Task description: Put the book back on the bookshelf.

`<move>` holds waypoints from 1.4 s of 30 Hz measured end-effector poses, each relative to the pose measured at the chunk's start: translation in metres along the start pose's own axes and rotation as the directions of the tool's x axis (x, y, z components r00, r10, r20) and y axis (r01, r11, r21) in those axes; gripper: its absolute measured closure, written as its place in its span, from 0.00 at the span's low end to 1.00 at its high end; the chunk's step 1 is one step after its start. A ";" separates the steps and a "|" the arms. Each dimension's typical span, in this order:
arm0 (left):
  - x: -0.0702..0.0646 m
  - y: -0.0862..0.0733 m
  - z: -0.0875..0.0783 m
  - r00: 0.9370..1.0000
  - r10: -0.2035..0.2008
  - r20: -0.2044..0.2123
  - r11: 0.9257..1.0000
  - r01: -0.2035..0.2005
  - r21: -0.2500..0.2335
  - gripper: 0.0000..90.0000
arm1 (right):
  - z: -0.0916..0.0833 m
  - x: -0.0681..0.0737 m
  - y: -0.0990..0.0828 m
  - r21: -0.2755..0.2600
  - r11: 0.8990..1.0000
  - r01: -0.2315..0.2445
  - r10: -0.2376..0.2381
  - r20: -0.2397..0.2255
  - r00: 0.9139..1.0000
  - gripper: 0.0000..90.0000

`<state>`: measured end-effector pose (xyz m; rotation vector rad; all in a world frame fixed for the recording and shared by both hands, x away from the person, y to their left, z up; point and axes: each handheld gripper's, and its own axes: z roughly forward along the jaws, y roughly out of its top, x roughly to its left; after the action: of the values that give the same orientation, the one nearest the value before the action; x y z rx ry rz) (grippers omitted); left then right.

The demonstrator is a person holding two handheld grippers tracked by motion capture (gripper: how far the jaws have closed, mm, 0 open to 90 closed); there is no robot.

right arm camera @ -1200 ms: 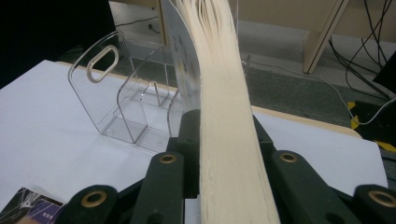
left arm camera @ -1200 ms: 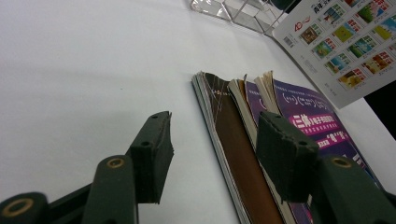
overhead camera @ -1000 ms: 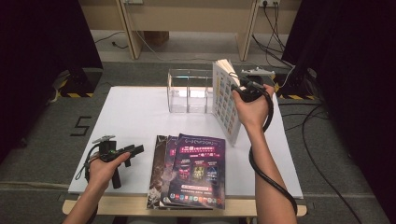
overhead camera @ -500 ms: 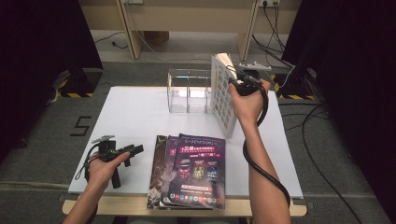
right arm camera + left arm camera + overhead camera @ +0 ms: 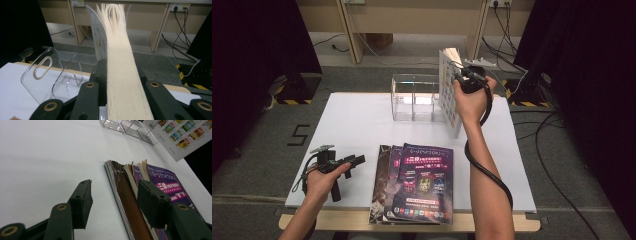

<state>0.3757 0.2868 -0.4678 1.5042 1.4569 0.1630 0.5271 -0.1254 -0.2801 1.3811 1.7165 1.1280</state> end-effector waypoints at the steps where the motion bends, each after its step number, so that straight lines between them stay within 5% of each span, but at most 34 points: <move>1: 0.000 0.000 0.000 1.000 0.001 0.000 1.000 -0.001 0.000 0.50 | 0.002 0.000 0.000 0.000 1.000 -0.001 0.001 0.004 1.000 0.82; 23: -0.001 -0.002 0.001 1.000 0.009 0.002 1.000 -0.009 0.010 0.49 | 0.012 0.001 -0.012 0.048 0.998 -0.035 0.032 0.061 0.998 0.81; 42: -0.001 -0.001 0.001 1.000 0.007 0.002 1.000 -0.007 0.008 0.49 | 0.003 -0.006 -0.009 0.153 0.988 -0.010 0.008 0.013 1.000 0.72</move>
<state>0.3750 0.2850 -0.4685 1.5156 1.4527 0.1603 0.5273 -0.1314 -0.2891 1.4866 1.8213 1.0078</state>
